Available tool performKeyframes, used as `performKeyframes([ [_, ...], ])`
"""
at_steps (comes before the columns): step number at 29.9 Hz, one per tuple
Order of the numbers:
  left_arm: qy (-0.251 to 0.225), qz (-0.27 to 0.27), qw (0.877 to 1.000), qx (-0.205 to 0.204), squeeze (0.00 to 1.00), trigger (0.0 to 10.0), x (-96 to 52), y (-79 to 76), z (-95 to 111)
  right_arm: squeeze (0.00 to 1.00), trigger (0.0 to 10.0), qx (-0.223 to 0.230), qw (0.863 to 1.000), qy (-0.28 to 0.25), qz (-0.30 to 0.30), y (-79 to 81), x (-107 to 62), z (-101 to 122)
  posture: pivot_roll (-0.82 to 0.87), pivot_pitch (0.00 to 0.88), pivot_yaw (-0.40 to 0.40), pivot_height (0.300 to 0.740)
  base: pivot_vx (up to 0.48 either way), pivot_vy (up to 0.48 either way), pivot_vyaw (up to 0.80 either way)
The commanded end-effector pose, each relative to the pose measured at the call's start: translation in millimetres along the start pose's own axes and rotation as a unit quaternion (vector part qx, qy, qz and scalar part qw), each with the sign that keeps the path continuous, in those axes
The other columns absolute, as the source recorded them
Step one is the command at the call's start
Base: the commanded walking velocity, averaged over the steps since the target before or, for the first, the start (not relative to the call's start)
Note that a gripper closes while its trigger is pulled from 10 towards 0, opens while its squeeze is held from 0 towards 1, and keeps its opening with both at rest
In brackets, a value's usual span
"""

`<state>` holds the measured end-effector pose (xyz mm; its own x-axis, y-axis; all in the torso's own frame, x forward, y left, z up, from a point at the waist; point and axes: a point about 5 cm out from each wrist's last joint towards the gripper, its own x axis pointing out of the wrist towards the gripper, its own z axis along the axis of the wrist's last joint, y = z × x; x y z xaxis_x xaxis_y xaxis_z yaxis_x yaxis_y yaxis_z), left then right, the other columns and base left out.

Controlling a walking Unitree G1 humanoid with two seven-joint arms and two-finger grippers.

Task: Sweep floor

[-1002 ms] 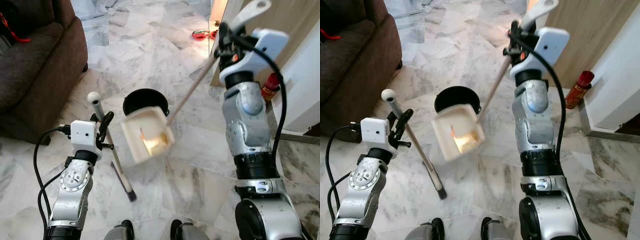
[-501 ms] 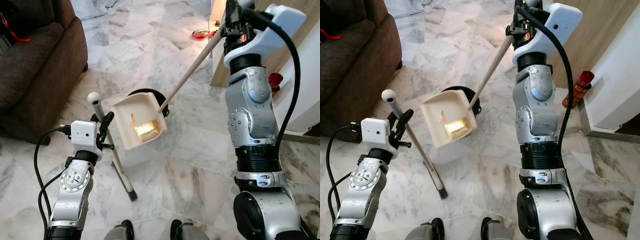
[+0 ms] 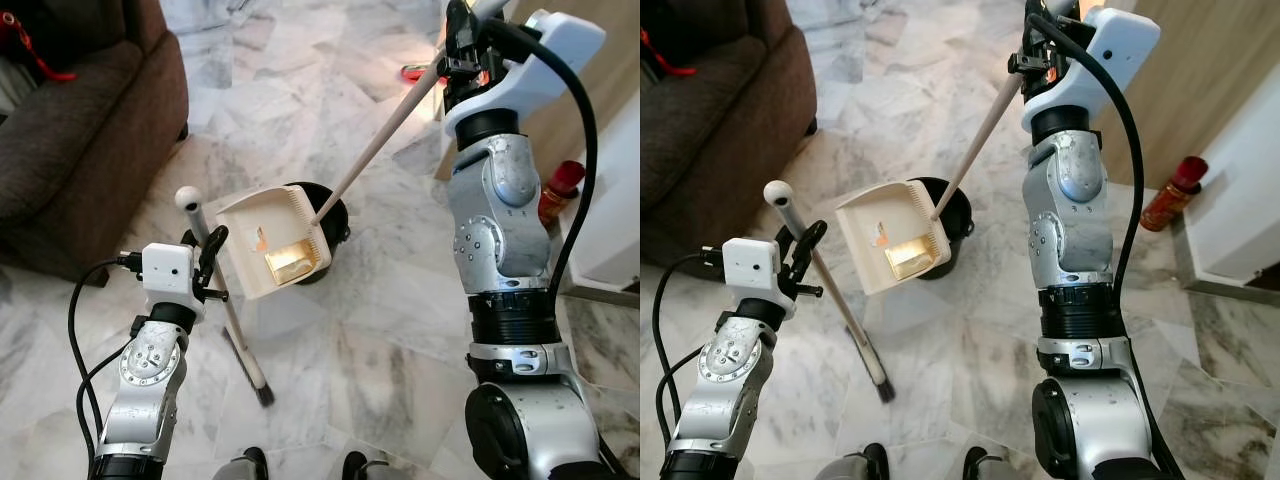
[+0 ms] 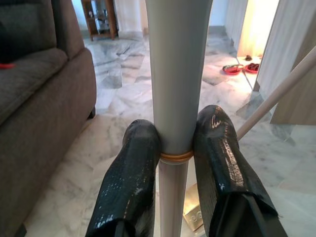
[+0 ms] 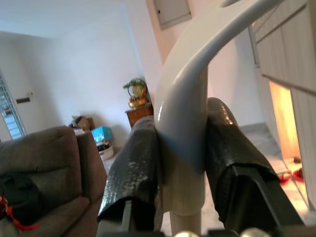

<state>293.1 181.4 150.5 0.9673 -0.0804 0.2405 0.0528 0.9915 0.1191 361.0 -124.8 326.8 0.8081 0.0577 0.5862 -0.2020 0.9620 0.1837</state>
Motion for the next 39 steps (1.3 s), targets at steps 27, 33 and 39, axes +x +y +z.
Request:
performKeyframes([
  [27,-0.022,-0.005,1.0,0.009,0.0,10.0,-0.2,-1.6,8.2,0.0,10.0,0.037,0.997,-0.063,0.011,13.0,4.8,25.9,0.01,0.23,-0.026,0.74,0.348,0.0,-0.12],
  [33,-0.022,-0.004,1.0,0.009,0.0,10.0,-0.2,-1.7,8.3,0.0,10.0,0.044,0.997,-0.062,0.021,16.8,4.0,25.8,0.01,0.231,-0.026,0.74,0.346,0.0,0.0],
  [39,-0.023,-0.003,1.0,0.007,0.0,10.0,-0.3,-1.3,8.4,0.0,10.0,0.048,0.997,-0.061,0.029,20.1,3.1,24.8,0.01,0.231,-0.027,0.74,0.196,0.0,0.0],
])
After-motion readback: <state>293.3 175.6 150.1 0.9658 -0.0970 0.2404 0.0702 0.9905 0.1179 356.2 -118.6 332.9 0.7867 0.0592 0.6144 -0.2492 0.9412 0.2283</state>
